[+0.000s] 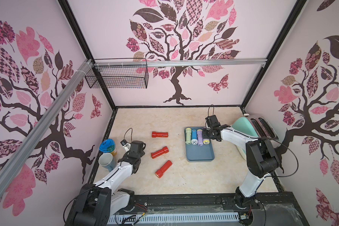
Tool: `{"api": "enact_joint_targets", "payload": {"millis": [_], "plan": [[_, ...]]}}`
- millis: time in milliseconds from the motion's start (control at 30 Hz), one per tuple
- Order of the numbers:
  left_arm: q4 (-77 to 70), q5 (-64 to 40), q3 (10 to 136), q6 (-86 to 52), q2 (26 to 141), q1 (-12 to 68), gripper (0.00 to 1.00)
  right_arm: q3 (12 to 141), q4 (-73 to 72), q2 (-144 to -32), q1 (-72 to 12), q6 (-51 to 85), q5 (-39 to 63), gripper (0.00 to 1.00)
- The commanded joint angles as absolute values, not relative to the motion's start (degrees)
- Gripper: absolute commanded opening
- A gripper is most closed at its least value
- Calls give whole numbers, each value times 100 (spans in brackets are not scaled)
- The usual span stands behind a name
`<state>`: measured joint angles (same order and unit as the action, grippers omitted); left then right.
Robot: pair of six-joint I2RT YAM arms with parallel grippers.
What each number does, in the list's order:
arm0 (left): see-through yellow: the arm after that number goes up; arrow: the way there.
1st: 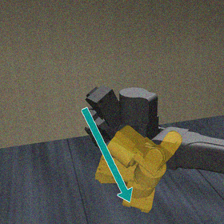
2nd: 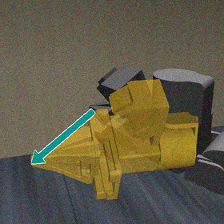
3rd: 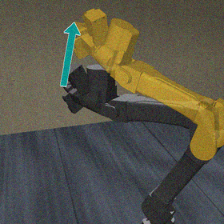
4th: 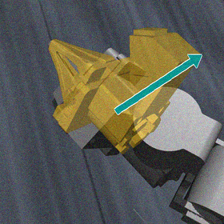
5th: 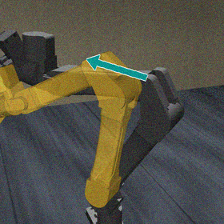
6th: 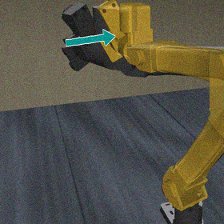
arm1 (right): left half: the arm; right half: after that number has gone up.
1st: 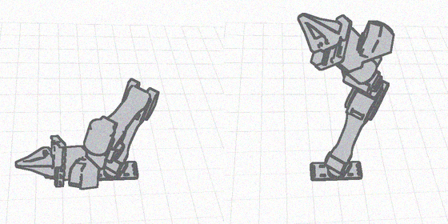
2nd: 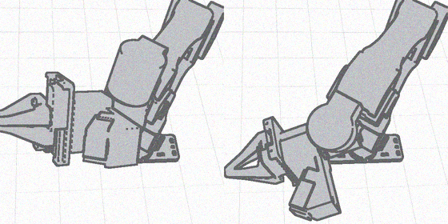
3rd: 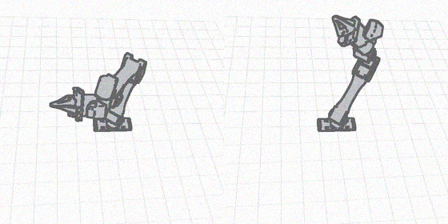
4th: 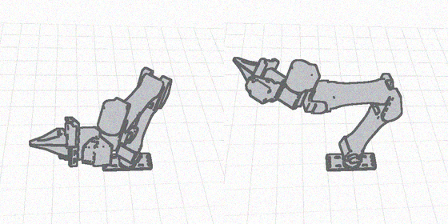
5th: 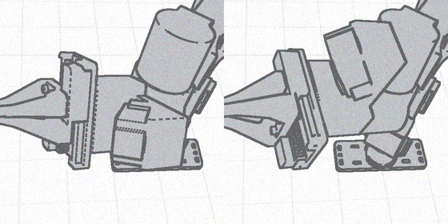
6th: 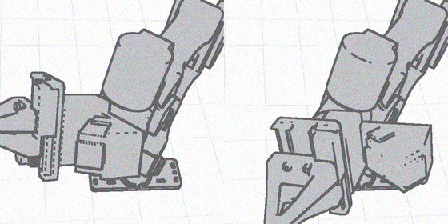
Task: Put the flashlights into the storage boxes
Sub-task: Place the flashlight at the storage box.
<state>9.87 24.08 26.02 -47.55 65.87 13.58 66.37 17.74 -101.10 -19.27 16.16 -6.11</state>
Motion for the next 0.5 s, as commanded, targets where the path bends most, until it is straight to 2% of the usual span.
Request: {"api": "enact_joint_targets", "payload": {"millis": [0,467], "plan": [[931,2424,2505,-4685,6563,1336,50,6839,1785,-10299,-1940,1553,-763,49],[917,2430,2484,-4645,6581,1339,50,6904,1871,-10194,-1940,1598,-650,49]]}}
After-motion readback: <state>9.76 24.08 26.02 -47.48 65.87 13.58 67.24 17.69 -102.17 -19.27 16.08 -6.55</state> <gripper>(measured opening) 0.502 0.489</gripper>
